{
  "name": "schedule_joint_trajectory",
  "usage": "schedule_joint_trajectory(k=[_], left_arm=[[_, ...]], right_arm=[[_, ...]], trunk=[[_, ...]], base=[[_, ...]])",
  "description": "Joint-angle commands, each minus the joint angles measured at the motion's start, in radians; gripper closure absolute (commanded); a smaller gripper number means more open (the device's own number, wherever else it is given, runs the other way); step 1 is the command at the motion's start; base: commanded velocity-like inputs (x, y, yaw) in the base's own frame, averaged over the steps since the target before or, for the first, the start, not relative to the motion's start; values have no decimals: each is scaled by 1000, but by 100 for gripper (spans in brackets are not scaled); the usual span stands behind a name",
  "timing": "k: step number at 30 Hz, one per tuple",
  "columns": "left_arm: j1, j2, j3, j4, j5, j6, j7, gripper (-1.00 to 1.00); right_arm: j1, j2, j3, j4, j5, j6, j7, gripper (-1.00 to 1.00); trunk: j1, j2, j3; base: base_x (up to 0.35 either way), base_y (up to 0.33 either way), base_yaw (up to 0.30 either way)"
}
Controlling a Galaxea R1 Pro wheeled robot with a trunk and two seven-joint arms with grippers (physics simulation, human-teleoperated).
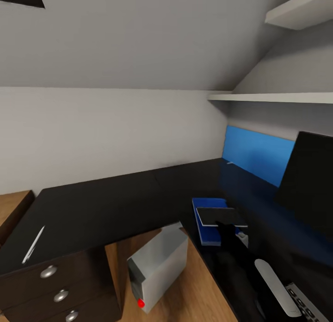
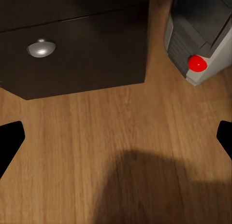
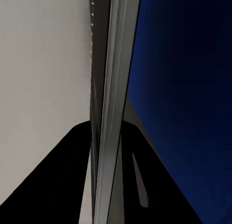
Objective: In the bedroom, organize the workspace by keeping the computer under the desk, ensuring the monitor is on the desk, placing the keyboard on the desk next to the monitor, placing the mouse on the desk next to the keyboard, moving the folder from the swivel chair onto the desk next to the mouse, stacking the notebook on top of the folder with the pen on top of the notebook, and positioning the swivel chair next to the desk.
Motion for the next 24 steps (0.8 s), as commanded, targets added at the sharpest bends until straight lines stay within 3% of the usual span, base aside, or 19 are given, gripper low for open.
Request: schedule_joint_trajectory(k=[1, 9, 18, 24], left_arm=[[0, 1, -4, -3, 5, 5, 7, -100], [0, 1, -3, -3, 6, 6, 7, -100], [0, 1, -3, -3, 6, 6, 9, -100], [0, 2, -1, -3, 6, 6, 8, -100]], right_arm=[[0, -1, 1, -1, -6, 0, -5, 100], [0, -1, 1, -1, -5, 0, -5, 100], [0, -1, 1, -1, -5, 0, -5, 100], [0, -1, 2, -1, -7, 0, -6, 100]], trunk=[[0, 0, -1], [0, 0, -1], [-34, 63, 27], [-34, 63, 27]], base=[[164, 0, 0], [43, 0, 0], [1, 0, 0], [0, 0, 0]])
